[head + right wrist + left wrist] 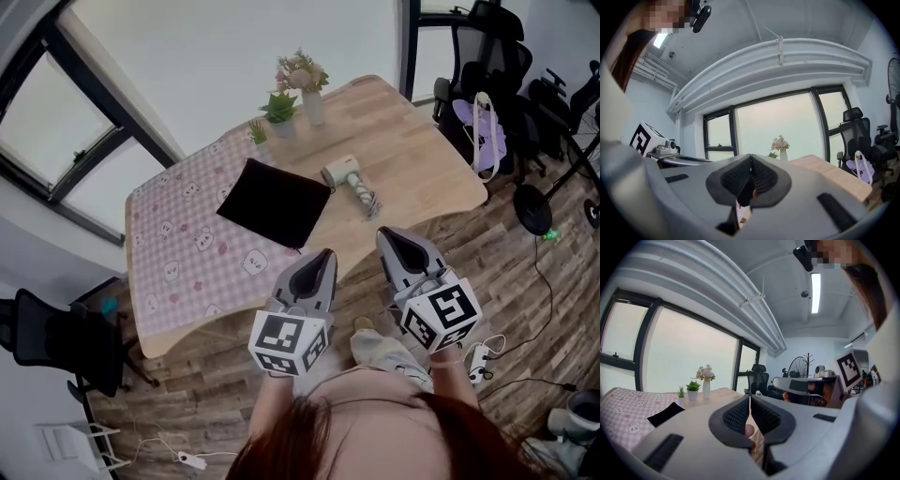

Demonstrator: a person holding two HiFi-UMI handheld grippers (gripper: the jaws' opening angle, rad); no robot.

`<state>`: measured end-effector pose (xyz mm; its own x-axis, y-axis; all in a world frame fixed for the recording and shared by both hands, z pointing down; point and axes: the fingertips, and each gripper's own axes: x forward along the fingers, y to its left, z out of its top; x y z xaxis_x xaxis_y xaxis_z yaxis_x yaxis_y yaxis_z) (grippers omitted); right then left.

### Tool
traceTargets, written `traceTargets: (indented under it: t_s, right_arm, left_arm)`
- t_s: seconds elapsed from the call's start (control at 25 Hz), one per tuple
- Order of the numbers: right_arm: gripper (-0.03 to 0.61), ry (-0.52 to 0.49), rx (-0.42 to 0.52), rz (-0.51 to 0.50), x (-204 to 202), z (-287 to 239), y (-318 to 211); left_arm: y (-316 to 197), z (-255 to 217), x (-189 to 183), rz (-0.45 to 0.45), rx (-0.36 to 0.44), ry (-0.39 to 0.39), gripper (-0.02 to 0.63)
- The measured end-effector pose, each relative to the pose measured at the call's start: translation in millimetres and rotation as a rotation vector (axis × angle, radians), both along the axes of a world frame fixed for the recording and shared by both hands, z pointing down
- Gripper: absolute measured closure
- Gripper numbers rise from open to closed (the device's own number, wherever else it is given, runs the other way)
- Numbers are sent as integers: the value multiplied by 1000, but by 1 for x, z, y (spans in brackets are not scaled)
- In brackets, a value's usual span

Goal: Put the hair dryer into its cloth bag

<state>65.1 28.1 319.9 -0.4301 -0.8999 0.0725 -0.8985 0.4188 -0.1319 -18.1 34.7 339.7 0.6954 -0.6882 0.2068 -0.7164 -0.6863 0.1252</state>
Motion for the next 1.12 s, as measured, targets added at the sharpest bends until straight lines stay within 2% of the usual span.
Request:
traceTargets:
  t_s: [0.44, 0.68, 0.92, 1.12]
  right_arm:
    - [577, 38, -5, -65, 26, 6, -69]
    - [575, 56, -24, -103, 33, 16, -101]
    - [546, 76, -50, -124, 31, 32, -128]
    - [519, 103, -70, -123, 27, 47, -151]
  left_arm:
    - [-62, 11, 19, -78, -21, -8, 600]
    - [-91, 22, 21, -121, -28, -47, 600]
    - [-118, 33, 9, -161, -49, -64, 598]
    - [-139, 48, -2, -144, -86, -86, 598]
